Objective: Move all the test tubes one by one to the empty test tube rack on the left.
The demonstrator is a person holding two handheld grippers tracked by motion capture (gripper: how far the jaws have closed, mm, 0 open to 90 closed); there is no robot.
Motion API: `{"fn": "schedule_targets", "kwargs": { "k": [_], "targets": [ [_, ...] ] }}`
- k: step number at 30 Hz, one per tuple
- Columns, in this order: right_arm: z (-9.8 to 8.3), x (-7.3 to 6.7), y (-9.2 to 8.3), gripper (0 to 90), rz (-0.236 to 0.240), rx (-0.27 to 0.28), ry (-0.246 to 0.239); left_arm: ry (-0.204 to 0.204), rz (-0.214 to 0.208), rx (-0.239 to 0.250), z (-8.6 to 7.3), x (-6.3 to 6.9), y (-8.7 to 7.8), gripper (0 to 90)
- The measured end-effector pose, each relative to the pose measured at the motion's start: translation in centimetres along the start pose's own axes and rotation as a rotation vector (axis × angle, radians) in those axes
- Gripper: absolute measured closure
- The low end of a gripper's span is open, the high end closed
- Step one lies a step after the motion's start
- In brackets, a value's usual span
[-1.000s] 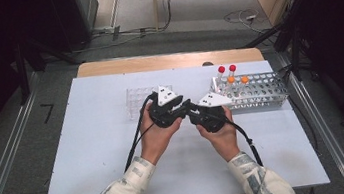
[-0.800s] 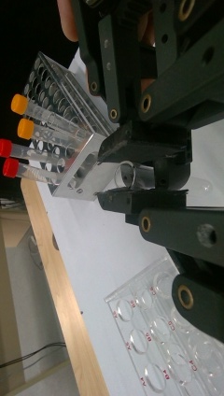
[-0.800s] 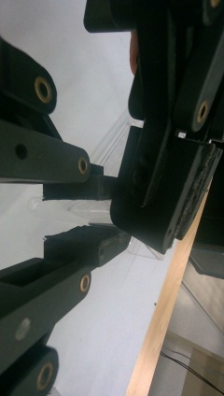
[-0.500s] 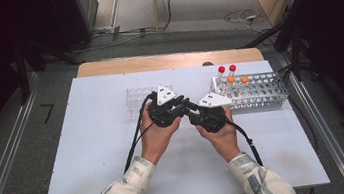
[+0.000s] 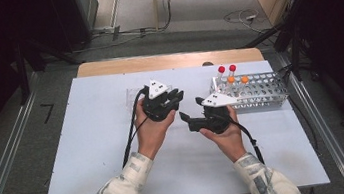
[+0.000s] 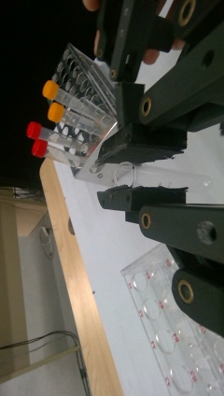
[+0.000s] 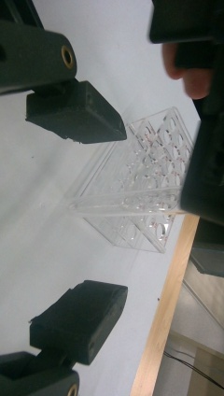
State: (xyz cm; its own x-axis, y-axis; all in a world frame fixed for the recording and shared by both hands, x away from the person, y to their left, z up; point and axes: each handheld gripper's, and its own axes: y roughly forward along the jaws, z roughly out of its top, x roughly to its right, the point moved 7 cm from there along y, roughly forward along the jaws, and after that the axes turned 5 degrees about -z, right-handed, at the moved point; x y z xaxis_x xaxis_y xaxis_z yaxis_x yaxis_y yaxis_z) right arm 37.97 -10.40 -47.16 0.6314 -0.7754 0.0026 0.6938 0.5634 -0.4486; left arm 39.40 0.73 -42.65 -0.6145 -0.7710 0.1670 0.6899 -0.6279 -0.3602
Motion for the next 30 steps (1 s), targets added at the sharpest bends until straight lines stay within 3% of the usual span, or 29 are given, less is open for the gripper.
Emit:
{"fn": "schedule_targets", "kwargs": {
  "k": [15, 17, 22, 30],
  "targets": [
    [-1.1, 1.1, -1.3, 19.4, -0.009, -0.008, 0.006, -0.024, 0.080, 0.045, 2.6, -3.0, -1.3, 77.0],
    [-1.2, 1.3, -1.4, 19.7, -0.010, -0.011, 0.005, -0.012, 0.107, 0.042, 2.7, -3.5, -1.3, 77.0],
    [-1.2, 1.5, -1.6, 19.8, -0.014, -0.008, 0.011, -0.017, 0.124, 0.035, 2.5, -4.1, -1.0, 77.0],
    [-1.2, 1.6, -1.8, 20.1, -0.013, -0.006, 0.015, 0.028, 0.152, 0.002, 1.9, -3.9, -0.2, 76.9]
  ]
}}
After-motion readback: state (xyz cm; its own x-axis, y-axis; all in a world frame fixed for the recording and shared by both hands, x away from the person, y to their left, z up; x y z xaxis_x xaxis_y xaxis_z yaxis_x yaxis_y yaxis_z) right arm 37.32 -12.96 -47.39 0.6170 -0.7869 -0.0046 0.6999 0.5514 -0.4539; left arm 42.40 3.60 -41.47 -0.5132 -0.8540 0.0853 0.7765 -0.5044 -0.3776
